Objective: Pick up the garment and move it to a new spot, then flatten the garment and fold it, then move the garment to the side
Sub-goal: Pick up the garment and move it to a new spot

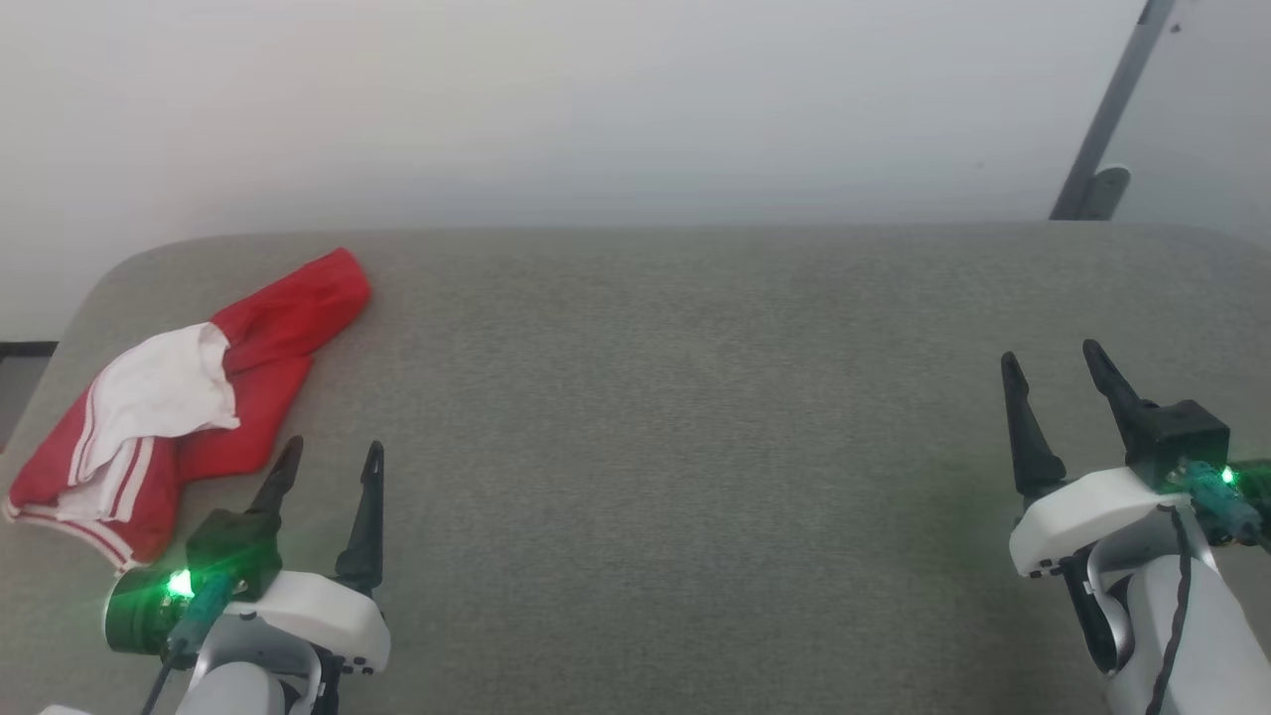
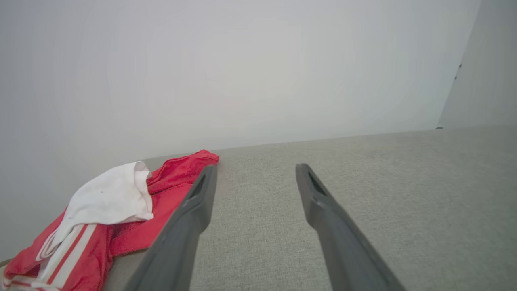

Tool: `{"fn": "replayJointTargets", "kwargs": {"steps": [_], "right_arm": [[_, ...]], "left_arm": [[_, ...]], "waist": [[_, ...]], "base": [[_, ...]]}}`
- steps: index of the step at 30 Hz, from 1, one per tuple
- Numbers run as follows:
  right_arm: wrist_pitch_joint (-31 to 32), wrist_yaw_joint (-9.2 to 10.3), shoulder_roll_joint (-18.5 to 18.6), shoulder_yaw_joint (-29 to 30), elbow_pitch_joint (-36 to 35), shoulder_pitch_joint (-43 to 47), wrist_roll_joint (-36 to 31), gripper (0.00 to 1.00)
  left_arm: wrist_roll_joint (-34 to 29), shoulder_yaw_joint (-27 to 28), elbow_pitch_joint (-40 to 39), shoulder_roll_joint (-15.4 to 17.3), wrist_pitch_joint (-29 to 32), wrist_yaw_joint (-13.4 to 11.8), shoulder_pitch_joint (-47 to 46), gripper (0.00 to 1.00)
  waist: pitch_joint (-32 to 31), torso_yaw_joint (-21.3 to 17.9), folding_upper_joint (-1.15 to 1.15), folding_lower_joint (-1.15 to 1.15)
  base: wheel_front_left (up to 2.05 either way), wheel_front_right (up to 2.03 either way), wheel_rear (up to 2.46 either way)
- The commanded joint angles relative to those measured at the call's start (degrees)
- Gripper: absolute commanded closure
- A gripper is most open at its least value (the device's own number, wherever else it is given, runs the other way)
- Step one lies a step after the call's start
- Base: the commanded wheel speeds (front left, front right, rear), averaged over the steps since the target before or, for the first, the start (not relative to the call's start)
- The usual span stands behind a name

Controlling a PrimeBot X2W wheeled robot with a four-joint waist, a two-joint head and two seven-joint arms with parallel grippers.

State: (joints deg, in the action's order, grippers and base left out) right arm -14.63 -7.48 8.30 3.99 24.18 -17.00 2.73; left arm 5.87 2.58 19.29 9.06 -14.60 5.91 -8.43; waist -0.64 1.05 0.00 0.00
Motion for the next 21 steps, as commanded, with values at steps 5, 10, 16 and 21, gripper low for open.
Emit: {"fn": "replayJointTargets", "kwargs": {"steps": [5,10,16,21], "right_arm": [[-0.6,-0.03,-0.4,-0.6,-0.1,0.4,-0.9,0.0],[-0.6,-0.03,-1.2,-2.0,0.0,1.0,-0.6,0.0],[-0.6,-0.02,-2.3,-4.6,0.0,1.5,0.0,0.0],[-0.6,-0.03,-3.0,-6.3,0.2,1.2,0.6,0.0]], "left_arm": [[-1.5,0.8,1.8,-0.5,-0.7,0.5,-1.6,0.0],[-1.7,1.7,2.6,-0.7,-0.7,0.5,-1.7,0.0],[-2.0,3.1,2.0,-1.4,-0.7,-0.3,0.1,0.0],[-2.1,4.1,0.7,-2.8,-0.7,-1.4,1.5,0.0]], "waist": [[0.2,4.1,0.0,0.0],[0.2,9.5,0.0,0.0],[0.6,16.2,0.0,0.0],[0.9,21.3,0.0,0.0]], "base": [[0.0,0.0,0.0],[0.0,0.0,0.0],[0.0,0.0,0.0],[0.0,0.0,0.0]]}}
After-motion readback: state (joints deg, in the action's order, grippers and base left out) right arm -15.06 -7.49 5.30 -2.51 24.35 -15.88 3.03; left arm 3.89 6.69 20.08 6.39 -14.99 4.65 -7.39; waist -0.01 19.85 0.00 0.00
